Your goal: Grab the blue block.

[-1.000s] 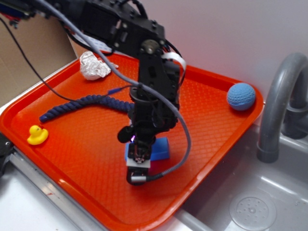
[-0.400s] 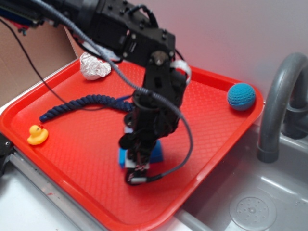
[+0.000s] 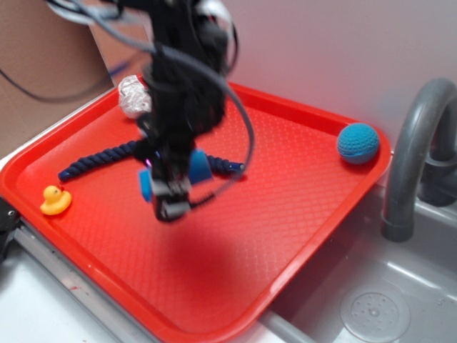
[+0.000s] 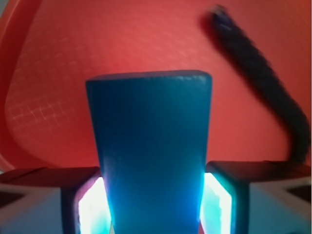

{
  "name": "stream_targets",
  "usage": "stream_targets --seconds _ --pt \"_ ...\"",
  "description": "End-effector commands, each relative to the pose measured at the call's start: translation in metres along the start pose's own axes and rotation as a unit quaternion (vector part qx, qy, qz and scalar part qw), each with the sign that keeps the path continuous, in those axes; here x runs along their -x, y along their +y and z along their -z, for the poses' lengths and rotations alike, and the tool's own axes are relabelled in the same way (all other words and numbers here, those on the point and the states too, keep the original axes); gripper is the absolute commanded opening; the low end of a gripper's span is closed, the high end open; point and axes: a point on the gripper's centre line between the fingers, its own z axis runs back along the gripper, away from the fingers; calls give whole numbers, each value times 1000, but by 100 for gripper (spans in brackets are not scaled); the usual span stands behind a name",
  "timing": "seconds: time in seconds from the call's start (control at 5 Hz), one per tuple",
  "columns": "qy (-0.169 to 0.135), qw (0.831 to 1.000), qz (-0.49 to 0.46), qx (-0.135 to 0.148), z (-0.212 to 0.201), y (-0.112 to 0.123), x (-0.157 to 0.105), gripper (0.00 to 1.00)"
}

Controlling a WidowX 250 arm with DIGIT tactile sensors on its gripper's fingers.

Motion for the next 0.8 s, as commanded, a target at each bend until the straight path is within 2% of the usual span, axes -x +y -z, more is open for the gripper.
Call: stream_targets --seconds 0.0,0.4,0.6 --pt "-72 984 -150 67 -54 47 54 0" --pt "-140 958 -237 78 -91 80 86 0" --pt "-144 951 -260 89 -90 85 88 0"
